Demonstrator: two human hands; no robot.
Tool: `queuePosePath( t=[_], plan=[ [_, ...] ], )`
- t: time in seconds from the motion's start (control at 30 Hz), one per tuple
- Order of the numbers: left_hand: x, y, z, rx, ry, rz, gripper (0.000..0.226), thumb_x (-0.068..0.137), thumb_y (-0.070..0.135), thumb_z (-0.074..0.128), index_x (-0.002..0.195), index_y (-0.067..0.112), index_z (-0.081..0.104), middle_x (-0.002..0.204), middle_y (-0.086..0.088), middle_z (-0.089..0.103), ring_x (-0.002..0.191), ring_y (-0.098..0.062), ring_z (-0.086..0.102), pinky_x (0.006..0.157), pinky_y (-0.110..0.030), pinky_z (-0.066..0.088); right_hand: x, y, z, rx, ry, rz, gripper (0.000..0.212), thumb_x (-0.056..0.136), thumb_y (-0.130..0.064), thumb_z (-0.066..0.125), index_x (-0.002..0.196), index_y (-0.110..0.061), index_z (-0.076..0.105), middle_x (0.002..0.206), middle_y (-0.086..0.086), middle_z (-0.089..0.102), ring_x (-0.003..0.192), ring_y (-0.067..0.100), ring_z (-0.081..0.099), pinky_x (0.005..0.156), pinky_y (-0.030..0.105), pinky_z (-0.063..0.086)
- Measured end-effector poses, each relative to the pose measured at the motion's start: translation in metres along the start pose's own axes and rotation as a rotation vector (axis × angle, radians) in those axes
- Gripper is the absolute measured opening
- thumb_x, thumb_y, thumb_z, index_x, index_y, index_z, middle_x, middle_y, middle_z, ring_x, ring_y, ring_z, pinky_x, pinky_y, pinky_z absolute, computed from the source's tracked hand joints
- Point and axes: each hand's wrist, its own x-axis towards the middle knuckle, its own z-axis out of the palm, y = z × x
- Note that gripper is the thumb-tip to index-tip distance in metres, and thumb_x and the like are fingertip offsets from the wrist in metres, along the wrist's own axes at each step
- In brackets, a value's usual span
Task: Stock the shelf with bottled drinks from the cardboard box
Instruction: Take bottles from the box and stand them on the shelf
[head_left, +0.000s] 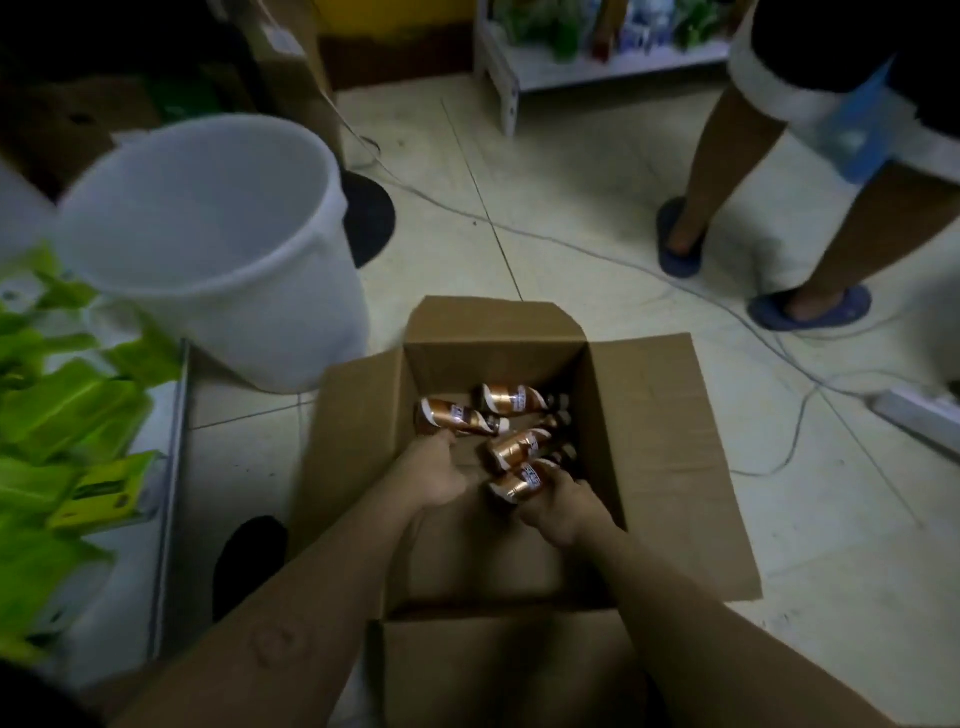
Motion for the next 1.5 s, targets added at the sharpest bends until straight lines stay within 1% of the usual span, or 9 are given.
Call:
queuePosePath(
  t=[0.17, 0.43, 0.53, 0.63, 0.77, 0.97, 1.1, 1.3, 1.5],
  plan=[
    [0.079, -0.01, 0.024, 0.137, 0.004, -0.026, 0.07, 0.079, 0.024, 0.069, 0.141, 0.012, 0.039, 0.14, -0.011, 0.047, 0.126, -0.028, 0.046, 0.103, -0.04, 0.041, 0.062, 0.025, 0.022, 0.052, -0.044, 0.076, 0.067, 0.086, -0.042, 0.063, 0.142, -0.014, 0.038, 0.141, 0.013, 0.046, 0.126, 0.031, 0.046, 0.101, 0.036, 0.036],
    [0.171, -0.039, 0.052, 0.48, 0.137, 0.065, 0.088, 0.079, 0.013, 0.068, 0.149, 0.012, 0.015, 0.157, -0.013, 0.015, 0.145, -0.031, 0.003, 0.115, -0.047, 0.022, 0.132, 0.032, 0.05, 0.564, 0.078, 0.345, 0.086, 0.074, -0.042, 0.078, 0.142, -0.013, 0.035, 0.137, 0.011, 0.052, 0.119, 0.032, 0.054, 0.082, 0.044, 0.053],
    [0.187, -0.051, 0.065, 0.781, 0.182, 0.063, 0.086, 0.082, 0.025, 0.065, 0.149, 0.012, 0.013, 0.147, -0.016, 0.036, 0.136, -0.034, 0.025, 0.1, -0.044, 0.037, 0.146, 0.033, 0.063, 0.711, 0.127, 0.374, 0.095, 0.07, -0.041, 0.081, 0.143, -0.013, 0.029, 0.137, 0.011, 0.049, 0.12, 0.035, 0.052, 0.088, 0.052, 0.053],
    [0.191, -0.058, 0.076, 0.918, 0.182, 0.052, 0.069, 0.083, 0.041, 0.064, 0.138, 0.01, 0.037, 0.133, -0.015, 0.048, 0.12, -0.03, 0.041, 0.089, -0.039, 0.04, 0.15, 0.03, 0.075, 0.679, 0.199, 0.378, 0.102, 0.066, -0.045, 0.083, 0.144, -0.014, 0.025, 0.138, 0.012, 0.049, 0.122, 0.034, 0.051, 0.097, 0.053, 0.048],
    [0.178, -0.066, 0.088, 0.694, 0.092, -0.073, 0.073, 0.075, 0.049, 0.07, 0.129, 0.006, 0.046, 0.13, -0.017, 0.05, 0.118, -0.032, 0.049, 0.093, -0.042, 0.044, 0.151, 0.026, 0.085, 0.752, 0.251, 0.427, 0.093, 0.067, -0.038, 0.083, 0.14, -0.015, 0.03, 0.135, 0.014, 0.05, 0.12, 0.035, 0.052, 0.094, 0.052, 0.051],
    [0.12, -0.059, 0.078, 0.321, 0.105, -0.128, 0.064, 0.067, 0.048, 0.078, 0.114, 0.011, 0.057, 0.11, -0.01, 0.064, 0.099, -0.027, 0.061, 0.077, -0.033, 0.047, 0.107, 0.024, 0.078, 0.846, 0.098, 0.465, 0.078, 0.071, -0.025, 0.082, 0.132, -0.017, 0.033, 0.128, 0.014, 0.052, 0.107, 0.035, 0.058, 0.063, 0.044, 0.059],
    [0.069, -0.042, 0.052, 0.146, 0.121, -0.077, 0.065, 0.065, 0.044, 0.081, 0.116, 0.013, 0.056, 0.106, -0.008, 0.066, 0.094, -0.026, 0.062, 0.077, -0.033, 0.049, 0.058, 0.023, 0.074, 0.819, 0.179, 0.346, 0.08, 0.073, -0.022, 0.08, 0.136, -0.022, 0.031, 0.127, 0.01, 0.054, 0.11, 0.033, 0.058, 0.078, 0.052, 0.057],
    [-0.033, -0.009, -0.019, -0.115, 0.333, 0.0, 0.056, 0.061, 0.041, 0.082, 0.107, 0.017, 0.061, 0.099, -0.005, 0.067, 0.086, -0.023, 0.062, 0.069, -0.03, 0.047, -0.03, -0.027, 0.03, 0.747, 0.268, 0.011, 0.079, 0.065, -0.022, 0.083, 0.13, -0.022, 0.037, 0.109, 0.0, 0.058, 0.087, 0.019, 0.063, 0.045, 0.023, 0.053],
    [-0.154, 0.006, -0.087, -0.315, 0.61, 0.115, 0.052, 0.063, 0.038, 0.084, 0.107, 0.018, 0.065, 0.1, -0.005, 0.071, 0.089, -0.022, 0.065, 0.081, -0.036, 0.053, -0.138, -0.112, -0.016, 0.535, 0.358, -0.511, 0.054, 0.056, -0.027, 0.083, 0.097, -0.04, 0.05, 0.094, -0.007, 0.068, 0.084, 0.014, 0.068, 0.069, 0.038, 0.06]
  ],
)
